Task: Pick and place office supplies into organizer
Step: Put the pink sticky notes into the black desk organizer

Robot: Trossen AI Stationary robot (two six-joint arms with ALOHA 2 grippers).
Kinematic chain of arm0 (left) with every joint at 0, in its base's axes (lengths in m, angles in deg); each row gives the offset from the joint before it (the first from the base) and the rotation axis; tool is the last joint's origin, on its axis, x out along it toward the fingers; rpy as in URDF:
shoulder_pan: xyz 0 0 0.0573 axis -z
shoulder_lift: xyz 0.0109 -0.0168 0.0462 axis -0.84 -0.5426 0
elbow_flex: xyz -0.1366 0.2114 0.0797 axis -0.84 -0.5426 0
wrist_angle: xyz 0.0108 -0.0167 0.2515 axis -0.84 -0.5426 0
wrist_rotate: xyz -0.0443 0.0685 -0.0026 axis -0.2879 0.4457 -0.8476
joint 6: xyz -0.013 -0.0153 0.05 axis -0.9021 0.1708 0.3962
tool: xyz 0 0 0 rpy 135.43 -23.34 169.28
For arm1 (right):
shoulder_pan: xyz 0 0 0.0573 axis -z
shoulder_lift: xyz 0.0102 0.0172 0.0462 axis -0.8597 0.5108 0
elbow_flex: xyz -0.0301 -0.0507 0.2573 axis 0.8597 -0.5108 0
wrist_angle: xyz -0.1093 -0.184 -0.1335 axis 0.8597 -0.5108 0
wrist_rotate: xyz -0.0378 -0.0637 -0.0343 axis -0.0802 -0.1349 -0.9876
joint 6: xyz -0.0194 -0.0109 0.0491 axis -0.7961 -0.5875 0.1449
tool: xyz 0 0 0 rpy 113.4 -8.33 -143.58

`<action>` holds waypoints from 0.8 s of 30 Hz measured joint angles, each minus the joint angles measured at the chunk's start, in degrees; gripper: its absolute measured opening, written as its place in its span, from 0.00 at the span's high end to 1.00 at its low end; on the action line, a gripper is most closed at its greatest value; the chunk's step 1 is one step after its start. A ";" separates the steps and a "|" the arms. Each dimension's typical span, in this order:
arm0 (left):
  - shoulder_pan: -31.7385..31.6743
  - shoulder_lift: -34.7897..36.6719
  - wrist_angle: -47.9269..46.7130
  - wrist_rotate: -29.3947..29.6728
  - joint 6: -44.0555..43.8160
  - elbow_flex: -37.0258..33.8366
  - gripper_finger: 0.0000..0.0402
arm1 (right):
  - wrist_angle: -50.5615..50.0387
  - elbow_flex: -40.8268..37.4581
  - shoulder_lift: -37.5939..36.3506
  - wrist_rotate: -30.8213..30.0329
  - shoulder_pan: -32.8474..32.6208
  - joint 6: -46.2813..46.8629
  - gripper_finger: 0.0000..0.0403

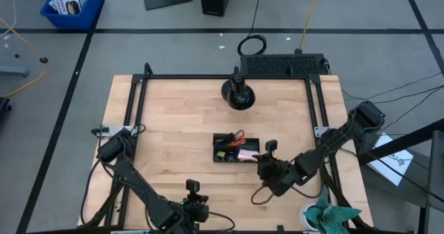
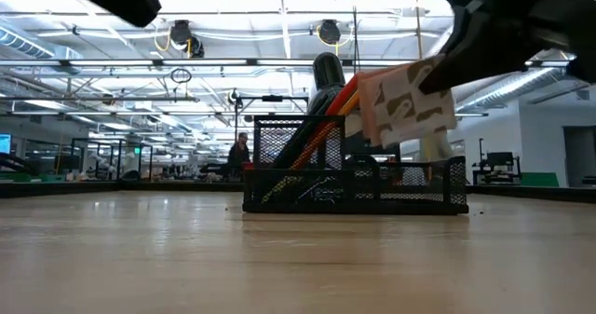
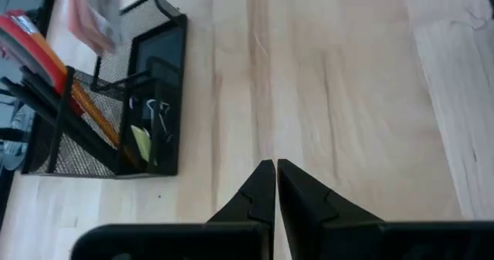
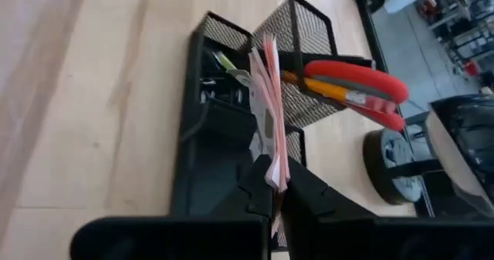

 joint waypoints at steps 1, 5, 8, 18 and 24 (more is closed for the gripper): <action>0.10 0.00 0.05 0.28 -0.04 0.00 0.95 | 0.16 0.00 0.05 0.87 0.85 -0.01 1.00; 0.28 0.00 0.01 0.90 -0.27 0.00 0.95 | -0.05 0.02 0.99 2.62 3.85 -0.42 1.00; 0.30 0.00 0.01 1.10 -1.25 0.00 0.95 | -2.44 1.61 3.18 5.31 6.06 -0.14 1.00; 0.30 0.00 -0.08 1.28 -1.47 0.00 0.95 | -27.55 18.40 16.78 8.56 9.60 3.71 1.00; 0.30 0.00 -0.09 1.28 -1.60 0.00 0.95 | -39.06 27.05 22.40 10.11 10.30 10.16 1.00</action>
